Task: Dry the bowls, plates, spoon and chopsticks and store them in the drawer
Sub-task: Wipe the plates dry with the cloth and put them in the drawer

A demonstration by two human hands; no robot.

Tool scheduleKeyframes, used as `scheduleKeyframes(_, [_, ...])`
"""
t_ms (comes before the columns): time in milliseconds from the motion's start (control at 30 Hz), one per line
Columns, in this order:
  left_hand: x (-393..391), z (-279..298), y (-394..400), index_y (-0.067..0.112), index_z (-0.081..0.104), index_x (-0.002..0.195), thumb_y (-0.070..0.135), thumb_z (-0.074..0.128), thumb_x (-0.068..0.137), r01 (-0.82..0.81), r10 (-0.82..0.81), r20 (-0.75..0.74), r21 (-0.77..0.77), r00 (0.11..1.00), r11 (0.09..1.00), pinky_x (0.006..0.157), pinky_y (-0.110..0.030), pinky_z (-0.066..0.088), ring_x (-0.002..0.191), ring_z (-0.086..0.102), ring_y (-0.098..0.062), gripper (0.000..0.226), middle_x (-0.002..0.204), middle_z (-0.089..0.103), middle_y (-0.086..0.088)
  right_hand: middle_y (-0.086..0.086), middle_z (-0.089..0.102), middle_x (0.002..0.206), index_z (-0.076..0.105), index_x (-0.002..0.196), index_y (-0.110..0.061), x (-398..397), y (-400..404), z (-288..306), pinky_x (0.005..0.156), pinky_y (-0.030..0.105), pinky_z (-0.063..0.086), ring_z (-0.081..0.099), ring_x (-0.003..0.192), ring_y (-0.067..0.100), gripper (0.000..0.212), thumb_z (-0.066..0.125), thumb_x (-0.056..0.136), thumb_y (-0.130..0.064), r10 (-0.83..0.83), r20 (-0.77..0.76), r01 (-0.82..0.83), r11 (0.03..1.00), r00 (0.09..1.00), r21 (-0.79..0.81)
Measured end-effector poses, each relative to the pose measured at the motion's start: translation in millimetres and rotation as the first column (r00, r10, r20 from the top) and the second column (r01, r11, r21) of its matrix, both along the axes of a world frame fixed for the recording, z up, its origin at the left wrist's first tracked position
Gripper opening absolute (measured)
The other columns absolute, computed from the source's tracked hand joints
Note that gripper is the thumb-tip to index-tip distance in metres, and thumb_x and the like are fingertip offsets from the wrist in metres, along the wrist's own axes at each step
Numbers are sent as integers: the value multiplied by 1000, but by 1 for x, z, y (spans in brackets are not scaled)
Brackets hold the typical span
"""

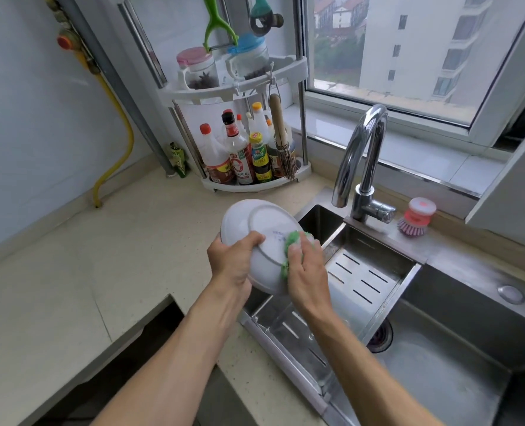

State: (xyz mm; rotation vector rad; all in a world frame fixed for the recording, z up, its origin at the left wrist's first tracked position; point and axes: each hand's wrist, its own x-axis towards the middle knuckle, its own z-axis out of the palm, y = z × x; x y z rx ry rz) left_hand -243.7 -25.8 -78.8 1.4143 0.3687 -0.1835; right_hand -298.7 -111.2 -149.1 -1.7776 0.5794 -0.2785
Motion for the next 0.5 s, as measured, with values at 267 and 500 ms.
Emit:
scheduleKeyframes(267, [-8, -8, 2, 3, 71, 97, -14, 74, 69, 132, -133, 26, 11, 991, 991, 64, -32, 58, 76, 72, -25, 33, 89, 76, -14, -2, 18, 164, 30, 156, -23, 13, -19, 27, 123, 39, 9, 10, 152, 15, 48, 33, 109, -31, 271, 95, -231, 924, 958, -305])
scheduleKeyframes(500, [-3, -4, 15, -1, 70, 104, -13, 74, 71, 161, -161, -11, -1, 987, 987, 78, -43, 60, 83, 72, -32, 36, 97, 75, -20, -9, 6, 166, 22, 157, -32, 15, -36, 23, 125, 46, 4, -1, 153, 14, 51, 31, 107, -42, 399, 28, -361, 855, 916, -374])
